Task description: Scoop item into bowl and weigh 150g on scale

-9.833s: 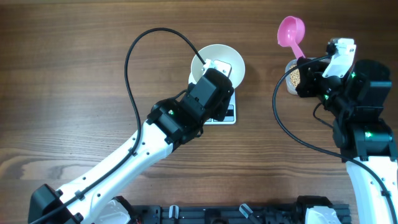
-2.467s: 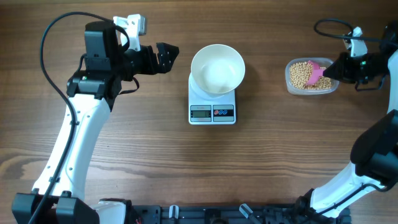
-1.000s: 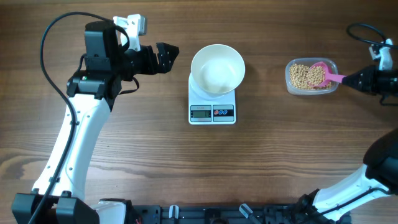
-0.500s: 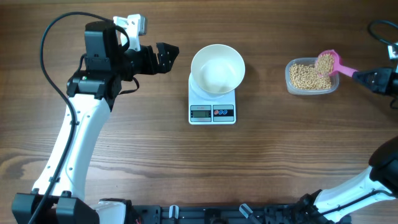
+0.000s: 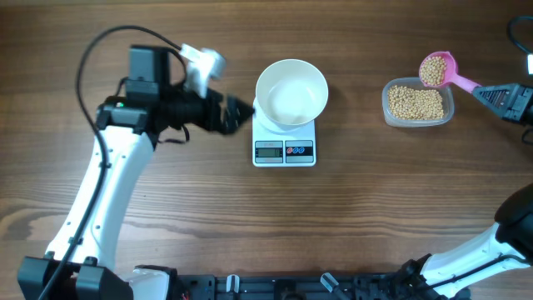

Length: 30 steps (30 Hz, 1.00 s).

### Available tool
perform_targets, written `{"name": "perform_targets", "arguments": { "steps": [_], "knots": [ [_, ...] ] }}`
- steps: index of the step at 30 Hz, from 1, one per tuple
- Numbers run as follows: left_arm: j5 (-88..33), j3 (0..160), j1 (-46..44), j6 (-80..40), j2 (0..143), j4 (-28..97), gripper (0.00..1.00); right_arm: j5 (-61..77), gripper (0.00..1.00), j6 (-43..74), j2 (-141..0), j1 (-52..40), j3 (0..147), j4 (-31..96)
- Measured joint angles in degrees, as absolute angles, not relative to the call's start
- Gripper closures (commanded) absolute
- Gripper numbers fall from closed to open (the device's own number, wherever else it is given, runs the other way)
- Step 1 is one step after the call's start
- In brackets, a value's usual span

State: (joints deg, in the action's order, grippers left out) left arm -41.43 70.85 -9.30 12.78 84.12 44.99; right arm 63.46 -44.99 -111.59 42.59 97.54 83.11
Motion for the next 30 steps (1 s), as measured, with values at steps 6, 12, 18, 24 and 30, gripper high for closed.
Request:
{"name": "perform_targets", "arguments": {
  "steps": [6, 12, 18, 24, 30],
  "knots": [
    [-39.1, 70.8, -18.6, 23.7, 84.1, 51.3, 0.0, 63.4, 0.96, -49.2, -111.6, 42.6, 97.5, 87.8],
    [-30.3, 70.8, -28.2, 25.7, 84.0, 51.1, 0.0, 63.8, 0.96, -51.6, -111.6, 41.6, 97.5, 90.0],
    [-19.2, 70.8, -28.4, 17.5, 82.9, 46.9, 0.0, 66.1, 0.96, -52.0, -111.6, 34.9, 97.5, 88.6],
    [-13.7, 70.9, -28.3, 12.4, 82.8, 46.6, 0.0, 67.9, 0.96, -49.5, -111.6, 27.8, 97.5, 82.9],
    [-11.2, 70.9, -28.3, 9.7, 82.8, 49.4, 0.0, 68.6, 0.96, -46.0, -111.6, 22.6, 97.5, 79.6]
  ]
}}
